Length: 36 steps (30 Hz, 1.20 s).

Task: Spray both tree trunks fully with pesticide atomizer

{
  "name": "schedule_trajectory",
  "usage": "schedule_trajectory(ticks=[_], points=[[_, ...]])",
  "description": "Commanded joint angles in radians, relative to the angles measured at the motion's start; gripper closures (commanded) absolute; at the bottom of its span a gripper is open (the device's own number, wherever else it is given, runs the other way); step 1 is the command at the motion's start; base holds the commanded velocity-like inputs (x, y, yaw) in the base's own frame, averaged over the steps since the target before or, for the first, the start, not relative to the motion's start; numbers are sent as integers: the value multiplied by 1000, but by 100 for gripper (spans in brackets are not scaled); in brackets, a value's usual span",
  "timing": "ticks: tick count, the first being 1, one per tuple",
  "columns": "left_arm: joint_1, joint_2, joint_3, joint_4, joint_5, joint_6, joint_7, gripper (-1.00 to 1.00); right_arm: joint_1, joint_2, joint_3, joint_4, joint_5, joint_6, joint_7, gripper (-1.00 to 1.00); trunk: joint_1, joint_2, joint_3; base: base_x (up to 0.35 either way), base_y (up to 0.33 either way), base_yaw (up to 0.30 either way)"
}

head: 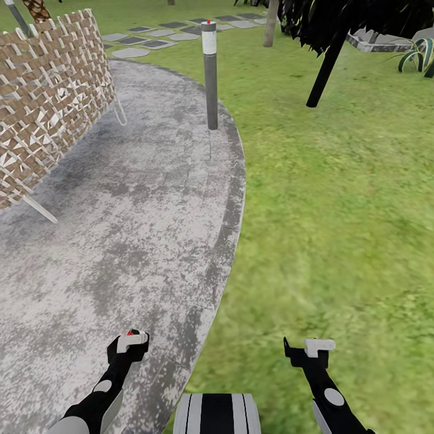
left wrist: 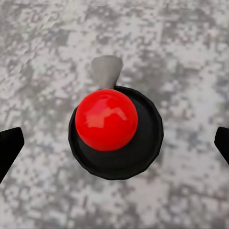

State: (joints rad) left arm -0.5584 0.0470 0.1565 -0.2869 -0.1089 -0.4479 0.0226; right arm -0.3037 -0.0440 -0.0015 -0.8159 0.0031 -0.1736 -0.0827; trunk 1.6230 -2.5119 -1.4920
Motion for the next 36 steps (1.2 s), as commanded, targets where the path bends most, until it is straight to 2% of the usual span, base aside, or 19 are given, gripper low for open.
schedule_trajectory(ticks=[1,36], points=[[0,0,0,0,0,0,0,-100,0,0,0,0,0,0,0,-100,0,0,0,0,0,8],[0,1,0,0,0,0,0,-100,0,-1,0,1,0,0,0,-100,0,0,8,0,0,9]])
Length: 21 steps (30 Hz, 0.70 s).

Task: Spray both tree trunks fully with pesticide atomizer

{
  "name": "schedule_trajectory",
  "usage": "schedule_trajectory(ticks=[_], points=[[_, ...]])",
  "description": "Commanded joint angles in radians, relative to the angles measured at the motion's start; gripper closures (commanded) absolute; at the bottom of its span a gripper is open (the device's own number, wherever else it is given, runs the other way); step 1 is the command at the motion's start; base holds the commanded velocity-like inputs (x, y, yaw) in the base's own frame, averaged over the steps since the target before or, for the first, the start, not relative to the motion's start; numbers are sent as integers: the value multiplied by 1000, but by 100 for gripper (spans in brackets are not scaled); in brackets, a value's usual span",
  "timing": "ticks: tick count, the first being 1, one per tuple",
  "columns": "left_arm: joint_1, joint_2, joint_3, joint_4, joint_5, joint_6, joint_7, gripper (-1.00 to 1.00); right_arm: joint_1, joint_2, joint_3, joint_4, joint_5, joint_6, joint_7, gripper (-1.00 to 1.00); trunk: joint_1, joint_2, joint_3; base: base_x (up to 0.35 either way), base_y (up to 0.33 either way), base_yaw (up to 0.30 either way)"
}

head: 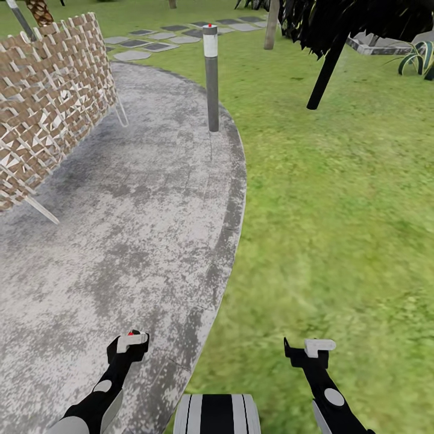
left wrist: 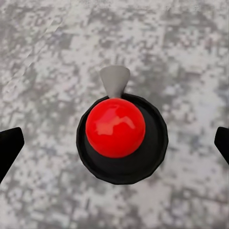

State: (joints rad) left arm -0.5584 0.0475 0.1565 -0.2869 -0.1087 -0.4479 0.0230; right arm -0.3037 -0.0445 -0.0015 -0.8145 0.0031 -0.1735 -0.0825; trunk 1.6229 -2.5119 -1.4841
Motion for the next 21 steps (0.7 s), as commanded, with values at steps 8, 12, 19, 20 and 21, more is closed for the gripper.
schedule_trajectory(ticks=[8,12,19,20,21], points=[[0,0,0,0,0,0,0,-100,0,0,0,0,0,0,0,-100,0,0,0,0,0,0],[0,0,0,0,0,0,0,-100,0,0,0,0,0,0,0,-100,0,0,0,0,0,72],[0,0,1,0,0,0,0,-100,0,0,0,0,0,0,0,-100,0,0,0,0,0,33],[0,0,1,0,0,0,0,-100,0,0,0,0,0,0,0,-100,0,0,0,0,0,4],[0,0,1,0,1,0,0,-100,0,0,0,0,0,0,0,-100,0,0,0,0,0,2]])
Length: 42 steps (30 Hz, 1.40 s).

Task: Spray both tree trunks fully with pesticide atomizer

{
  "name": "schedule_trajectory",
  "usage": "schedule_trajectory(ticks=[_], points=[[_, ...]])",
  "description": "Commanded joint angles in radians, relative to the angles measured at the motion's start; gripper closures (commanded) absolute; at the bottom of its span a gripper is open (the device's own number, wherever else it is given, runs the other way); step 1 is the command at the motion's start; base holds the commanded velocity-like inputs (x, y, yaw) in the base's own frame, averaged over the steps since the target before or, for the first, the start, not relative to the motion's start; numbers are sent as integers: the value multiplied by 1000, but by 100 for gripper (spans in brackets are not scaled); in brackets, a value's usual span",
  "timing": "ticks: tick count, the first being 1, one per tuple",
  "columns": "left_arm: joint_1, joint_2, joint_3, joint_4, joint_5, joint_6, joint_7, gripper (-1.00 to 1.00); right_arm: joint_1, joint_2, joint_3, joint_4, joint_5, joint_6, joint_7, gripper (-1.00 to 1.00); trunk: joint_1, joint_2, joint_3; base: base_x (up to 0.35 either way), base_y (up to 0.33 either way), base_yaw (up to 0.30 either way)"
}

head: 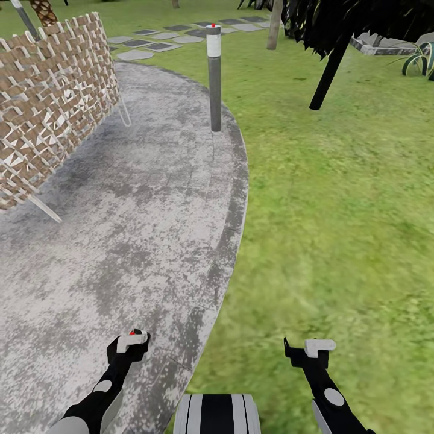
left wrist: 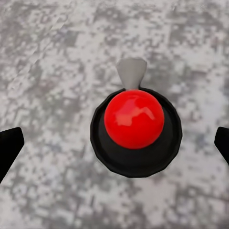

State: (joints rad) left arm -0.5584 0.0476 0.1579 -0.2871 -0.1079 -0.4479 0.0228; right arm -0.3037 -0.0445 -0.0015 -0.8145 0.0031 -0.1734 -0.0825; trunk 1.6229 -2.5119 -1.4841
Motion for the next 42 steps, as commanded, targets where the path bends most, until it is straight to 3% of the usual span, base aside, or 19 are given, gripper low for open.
schedule_trajectory(ticks=[1,3,4,35,42], points=[[0,0,0,0,0,0,0,-100,0,0,0,0,0,0,0,-100,0,0,0,0,0,1],[0,0,0,-1,0,0,0,-100,0,0,0,0,0,0,0,-100,0,0,0,0,0,0],[0,0,0,-1,0,0,0,100,0,0,0,0,0,0,0,-100,0,0,0,0,0,0],[0,0,-1,-9,-1,-1,0,100,0,0,0,3,0,0,0,-100,0,0,0,0,0,0],[0,0,-1,-10,-1,1,-1,100,0,0,1,4,1,-1,1,-100,-3,2,27,0,0,0]])
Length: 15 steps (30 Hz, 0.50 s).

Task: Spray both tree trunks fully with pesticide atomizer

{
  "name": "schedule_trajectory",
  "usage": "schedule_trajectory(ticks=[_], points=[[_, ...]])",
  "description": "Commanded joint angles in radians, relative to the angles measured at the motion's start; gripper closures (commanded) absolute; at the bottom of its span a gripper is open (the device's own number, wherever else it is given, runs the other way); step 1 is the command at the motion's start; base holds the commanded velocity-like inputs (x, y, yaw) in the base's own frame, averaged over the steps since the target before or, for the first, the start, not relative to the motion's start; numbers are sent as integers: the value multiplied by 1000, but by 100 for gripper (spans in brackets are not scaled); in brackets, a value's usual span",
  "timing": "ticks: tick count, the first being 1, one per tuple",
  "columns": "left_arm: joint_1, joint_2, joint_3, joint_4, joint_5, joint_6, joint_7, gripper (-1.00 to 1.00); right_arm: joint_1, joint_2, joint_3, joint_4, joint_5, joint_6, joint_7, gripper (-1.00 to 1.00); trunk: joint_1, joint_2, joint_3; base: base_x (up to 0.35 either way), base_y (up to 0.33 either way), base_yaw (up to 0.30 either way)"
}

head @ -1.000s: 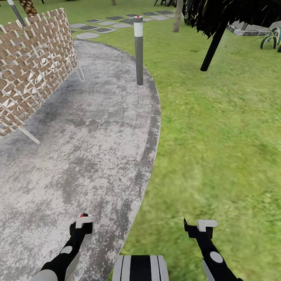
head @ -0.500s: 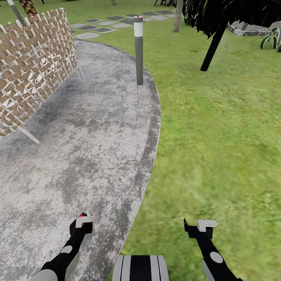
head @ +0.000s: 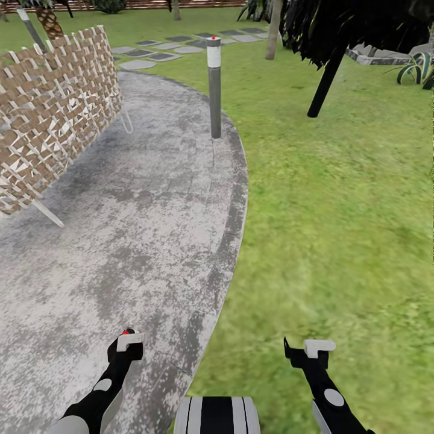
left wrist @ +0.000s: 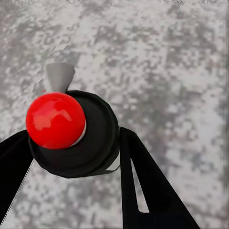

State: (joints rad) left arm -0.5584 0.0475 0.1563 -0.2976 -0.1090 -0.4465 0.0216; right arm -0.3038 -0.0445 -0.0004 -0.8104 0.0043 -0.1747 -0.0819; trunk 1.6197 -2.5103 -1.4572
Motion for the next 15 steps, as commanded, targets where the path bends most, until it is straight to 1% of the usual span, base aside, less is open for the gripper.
schedule_trajectory(ticks=[1,13,15], points=[[0,0,0,0,0,0,0,100,0,-1,0,0,0,0,0,-100,0,0,4,0,0,0],[0,0,0,2,0,0,0,100,0,-3,-1,-4,-1,-1,0,-100,-6,3,50,0,0,0],[0,0,0,2,0,0,0,100,0,0,0,-4,-1,-2,-1,-100,-7,4,58,0,0,0]])
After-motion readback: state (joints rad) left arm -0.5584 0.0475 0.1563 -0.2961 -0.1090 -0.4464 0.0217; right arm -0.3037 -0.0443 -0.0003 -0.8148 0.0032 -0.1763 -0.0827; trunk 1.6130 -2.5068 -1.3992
